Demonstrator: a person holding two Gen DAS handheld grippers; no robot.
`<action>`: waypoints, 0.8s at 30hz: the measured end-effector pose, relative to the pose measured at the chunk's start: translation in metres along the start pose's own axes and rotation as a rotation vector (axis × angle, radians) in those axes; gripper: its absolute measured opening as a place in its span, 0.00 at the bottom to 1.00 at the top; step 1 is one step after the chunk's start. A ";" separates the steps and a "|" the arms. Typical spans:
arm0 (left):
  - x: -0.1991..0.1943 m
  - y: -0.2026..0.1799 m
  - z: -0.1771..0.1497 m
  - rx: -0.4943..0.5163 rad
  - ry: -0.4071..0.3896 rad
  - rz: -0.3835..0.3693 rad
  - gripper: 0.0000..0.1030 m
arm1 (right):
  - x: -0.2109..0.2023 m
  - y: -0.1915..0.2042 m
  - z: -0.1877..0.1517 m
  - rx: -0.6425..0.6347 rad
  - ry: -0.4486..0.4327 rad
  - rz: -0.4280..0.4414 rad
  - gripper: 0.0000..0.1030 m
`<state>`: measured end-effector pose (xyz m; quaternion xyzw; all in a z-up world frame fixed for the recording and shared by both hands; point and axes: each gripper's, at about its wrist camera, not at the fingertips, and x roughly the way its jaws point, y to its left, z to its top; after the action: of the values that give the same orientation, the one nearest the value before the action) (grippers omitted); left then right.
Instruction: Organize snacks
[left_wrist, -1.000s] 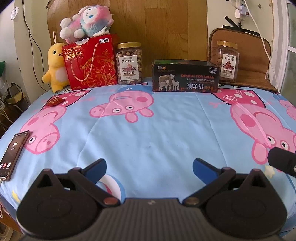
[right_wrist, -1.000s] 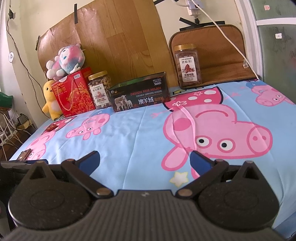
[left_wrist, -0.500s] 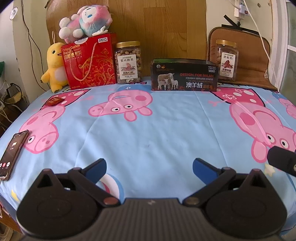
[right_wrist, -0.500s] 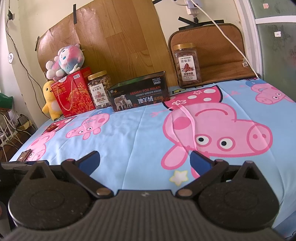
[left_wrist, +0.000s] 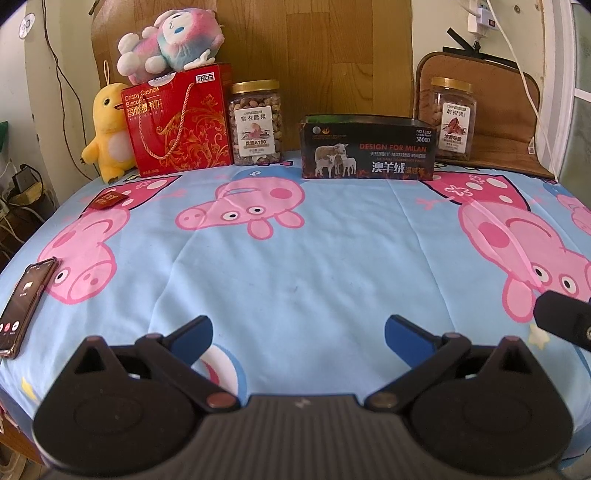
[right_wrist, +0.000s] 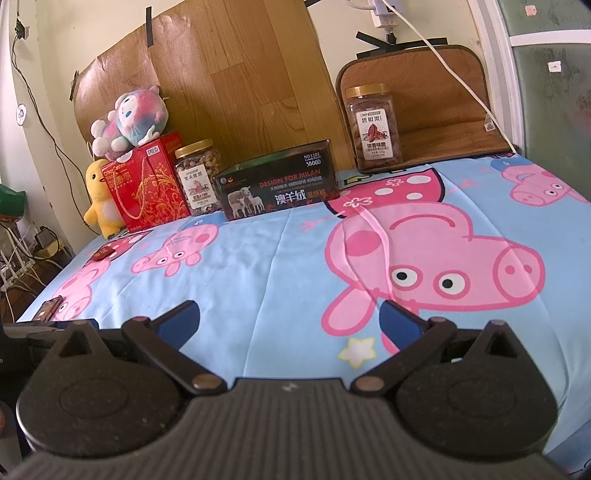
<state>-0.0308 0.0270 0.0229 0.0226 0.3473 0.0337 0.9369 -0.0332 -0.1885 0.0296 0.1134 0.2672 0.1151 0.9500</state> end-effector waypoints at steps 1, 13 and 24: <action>0.001 0.000 0.000 0.001 0.000 -0.001 1.00 | 0.000 0.000 0.000 0.001 0.001 0.000 1.00; 0.000 0.000 0.001 0.007 -0.001 0.000 1.00 | 0.000 0.001 -0.002 -0.005 -0.001 0.001 1.00; 0.000 0.003 0.002 0.006 -0.001 0.003 1.00 | -0.002 0.001 -0.001 -0.008 -0.013 -0.004 1.00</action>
<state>-0.0298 0.0295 0.0244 0.0260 0.3471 0.0339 0.9369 -0.0358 -0.1880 0.0298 0.1097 0.2606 0.1136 0.9524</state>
